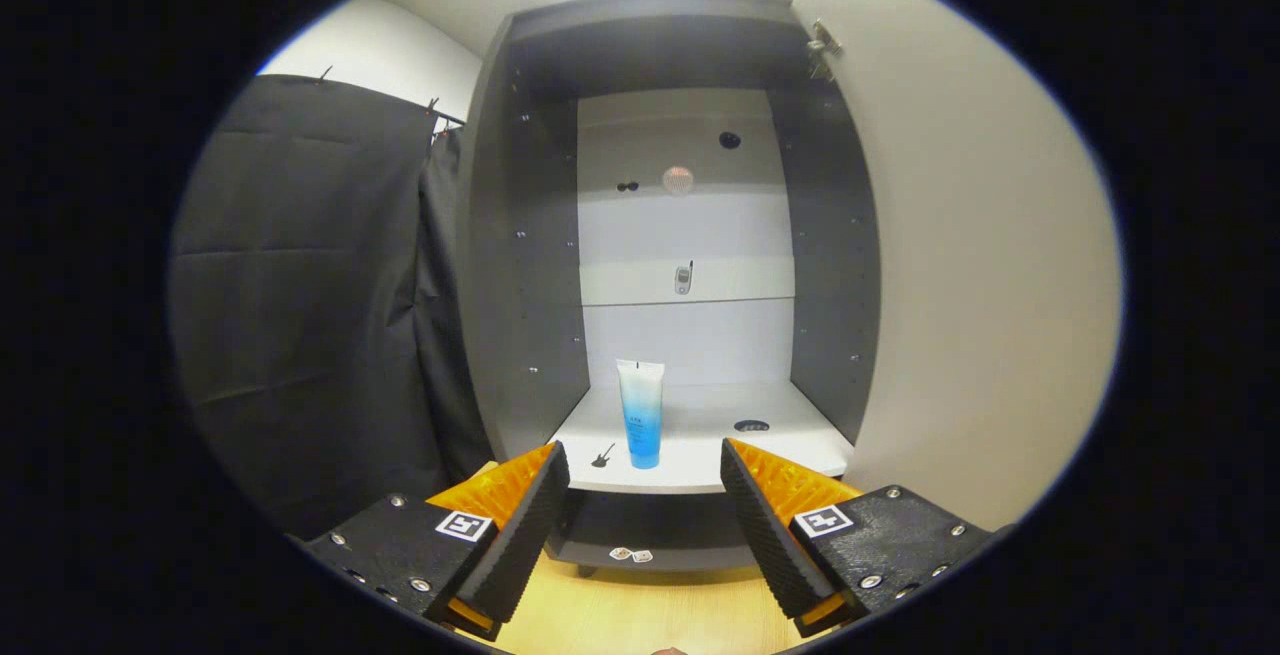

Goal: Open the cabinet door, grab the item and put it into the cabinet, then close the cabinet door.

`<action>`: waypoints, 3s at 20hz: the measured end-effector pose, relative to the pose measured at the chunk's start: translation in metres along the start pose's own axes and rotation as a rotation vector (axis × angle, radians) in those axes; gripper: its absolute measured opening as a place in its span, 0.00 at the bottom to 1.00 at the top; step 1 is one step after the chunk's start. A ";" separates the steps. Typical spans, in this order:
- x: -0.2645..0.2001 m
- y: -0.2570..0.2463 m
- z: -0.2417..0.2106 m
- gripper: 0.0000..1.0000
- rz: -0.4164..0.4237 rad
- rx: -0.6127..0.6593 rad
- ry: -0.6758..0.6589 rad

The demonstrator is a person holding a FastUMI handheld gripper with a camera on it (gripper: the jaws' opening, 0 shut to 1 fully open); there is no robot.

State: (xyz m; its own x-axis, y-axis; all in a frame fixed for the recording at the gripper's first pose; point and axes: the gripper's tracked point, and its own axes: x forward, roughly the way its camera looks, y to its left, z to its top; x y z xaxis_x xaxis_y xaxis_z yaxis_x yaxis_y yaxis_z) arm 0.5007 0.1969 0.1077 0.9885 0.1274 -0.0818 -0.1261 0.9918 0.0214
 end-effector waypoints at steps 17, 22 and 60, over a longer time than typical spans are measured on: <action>-0.215 -0.054 -0.039 0.94 -0.011 -0.009 -0.057; -0.255 -0.107 -0.042 0.94 -0.072 -0.009 -0.062; -0.180 -0.256 0.025 0.90 -0.453 0.000 -0.118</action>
State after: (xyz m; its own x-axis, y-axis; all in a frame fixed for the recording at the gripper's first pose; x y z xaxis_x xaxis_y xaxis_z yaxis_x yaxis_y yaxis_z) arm 0.3573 -0.0797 0.1413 0.9468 -0.3203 0.0310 0.3201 0.9473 0.0095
